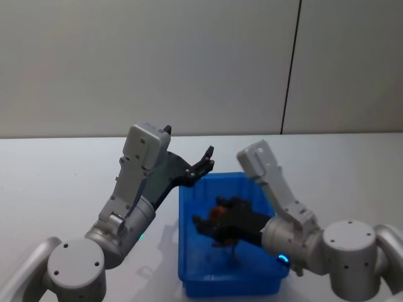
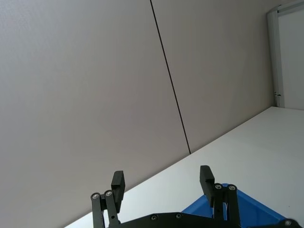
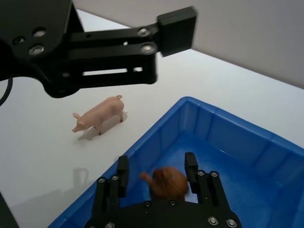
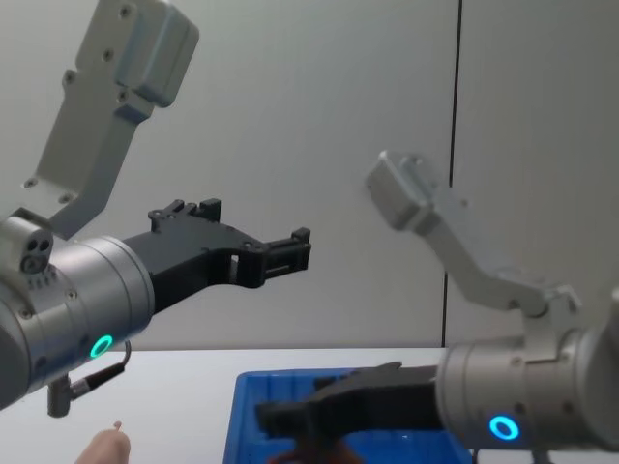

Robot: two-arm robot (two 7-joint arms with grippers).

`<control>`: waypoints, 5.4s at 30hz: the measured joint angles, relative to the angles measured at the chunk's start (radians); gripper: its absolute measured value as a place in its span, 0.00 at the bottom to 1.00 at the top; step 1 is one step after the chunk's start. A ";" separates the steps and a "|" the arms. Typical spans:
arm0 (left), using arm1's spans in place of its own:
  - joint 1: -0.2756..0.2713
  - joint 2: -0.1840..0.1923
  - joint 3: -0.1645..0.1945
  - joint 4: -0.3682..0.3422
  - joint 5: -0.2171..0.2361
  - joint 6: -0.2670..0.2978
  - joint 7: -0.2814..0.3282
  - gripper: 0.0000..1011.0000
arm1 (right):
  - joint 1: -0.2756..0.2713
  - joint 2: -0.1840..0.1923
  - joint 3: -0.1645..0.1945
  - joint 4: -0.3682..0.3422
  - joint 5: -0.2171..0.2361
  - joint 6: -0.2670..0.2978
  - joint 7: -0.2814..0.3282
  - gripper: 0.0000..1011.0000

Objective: Pick up the two dolls from the table and place them into the box.

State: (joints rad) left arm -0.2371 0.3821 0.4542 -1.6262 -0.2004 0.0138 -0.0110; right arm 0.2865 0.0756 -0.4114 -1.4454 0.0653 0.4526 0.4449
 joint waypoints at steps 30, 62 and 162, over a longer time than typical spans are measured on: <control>0.000 0.000 0.000 0.000 0.000 0.000 0.000 0.99 | -0.021 0.090 0.093 -0.066 0.055 -0.067 -0.041 0.99; 0.000 0.000 0.000 0.000 0.000 0.000 0.000 0.99 | -0.263 0.393 0.310 -0.330 0.406 -0.022 0.040 0.99; 0.000 0.000 0.000 0.000 0.000 0.000 0.000 0.99 | -0.012 0.213 0.122 0.109 0.033 0.015 -0.002 0.32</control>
State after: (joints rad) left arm -0.2371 0.3821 0.4542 -1.6262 -0.2004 0.0139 -0.0109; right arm 0.2745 0.2883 -0.2893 -1.3366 0.0980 0.4675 0.4425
